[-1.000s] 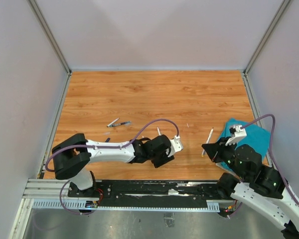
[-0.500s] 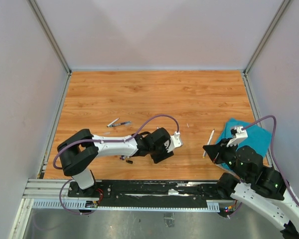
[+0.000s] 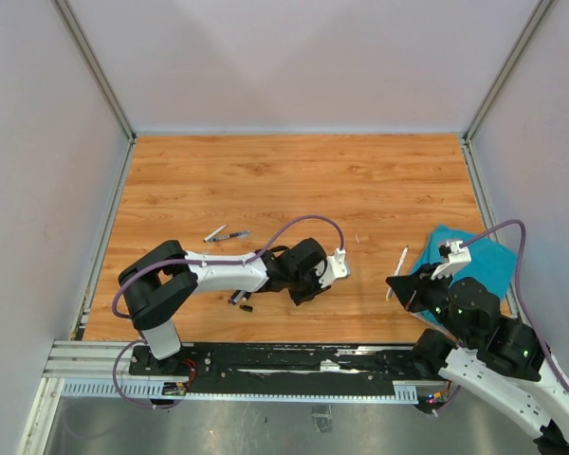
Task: Insert the pens into the pen caps
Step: Insert the pen cap onto the pen.
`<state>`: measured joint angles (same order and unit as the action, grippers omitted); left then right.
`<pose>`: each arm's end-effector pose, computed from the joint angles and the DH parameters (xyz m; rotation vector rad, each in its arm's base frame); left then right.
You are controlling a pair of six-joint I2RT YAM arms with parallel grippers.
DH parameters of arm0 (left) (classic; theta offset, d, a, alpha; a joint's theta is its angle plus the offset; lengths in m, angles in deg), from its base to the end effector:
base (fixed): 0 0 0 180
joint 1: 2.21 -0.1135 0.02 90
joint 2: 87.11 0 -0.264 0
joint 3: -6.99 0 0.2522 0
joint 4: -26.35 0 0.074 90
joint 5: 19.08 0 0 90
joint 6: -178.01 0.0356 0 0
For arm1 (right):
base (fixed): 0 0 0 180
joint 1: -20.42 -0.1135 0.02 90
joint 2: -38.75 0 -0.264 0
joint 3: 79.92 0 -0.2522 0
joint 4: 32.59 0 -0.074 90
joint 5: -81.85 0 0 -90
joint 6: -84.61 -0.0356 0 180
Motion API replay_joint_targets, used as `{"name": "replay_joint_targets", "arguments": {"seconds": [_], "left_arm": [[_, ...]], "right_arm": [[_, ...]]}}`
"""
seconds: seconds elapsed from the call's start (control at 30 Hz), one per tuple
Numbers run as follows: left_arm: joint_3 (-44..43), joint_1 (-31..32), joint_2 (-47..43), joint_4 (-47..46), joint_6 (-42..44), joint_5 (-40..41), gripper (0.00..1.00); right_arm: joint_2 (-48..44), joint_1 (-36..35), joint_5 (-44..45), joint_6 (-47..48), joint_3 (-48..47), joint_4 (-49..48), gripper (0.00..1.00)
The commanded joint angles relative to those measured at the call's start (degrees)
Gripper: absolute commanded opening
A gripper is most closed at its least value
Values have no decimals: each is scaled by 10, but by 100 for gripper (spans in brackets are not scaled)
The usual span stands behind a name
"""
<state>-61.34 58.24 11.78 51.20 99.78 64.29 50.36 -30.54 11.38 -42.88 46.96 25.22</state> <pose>0.1641 -0.2978 0.1561 1.5692 2.0716 -0.4706 0.0429 0.0340 0.3036 0.0205 1.9078 0.7557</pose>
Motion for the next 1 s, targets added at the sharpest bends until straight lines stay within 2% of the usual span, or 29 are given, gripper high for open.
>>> {"name": "replay_joint_targets", "arguments": {"seconds": [0.0,0.27,0.47,0.63,0.8,0.97], "left_arm": [[1,-6,19,16,10,1,23],[2,-7,10,18,-8,23,10],[-4,-7,-3,43,-76,78,10],[5,-7,-16,78,-186,179,13],[17,-3,-36,101,-275,208,14],[15,-2,-35,109,-302,212,14]], "right_arm": [[7,-8,-2,-7,-4,-3,1],[12,-8,-9,-7,-4,-12,1],[15,-8,-11,-7,0,-21,1],[23,-8,-19,-8,10,-36,1],[38,-8,-32,-7,8,-45,1],[36,-8,-36,-10,11,-47,1]]}}
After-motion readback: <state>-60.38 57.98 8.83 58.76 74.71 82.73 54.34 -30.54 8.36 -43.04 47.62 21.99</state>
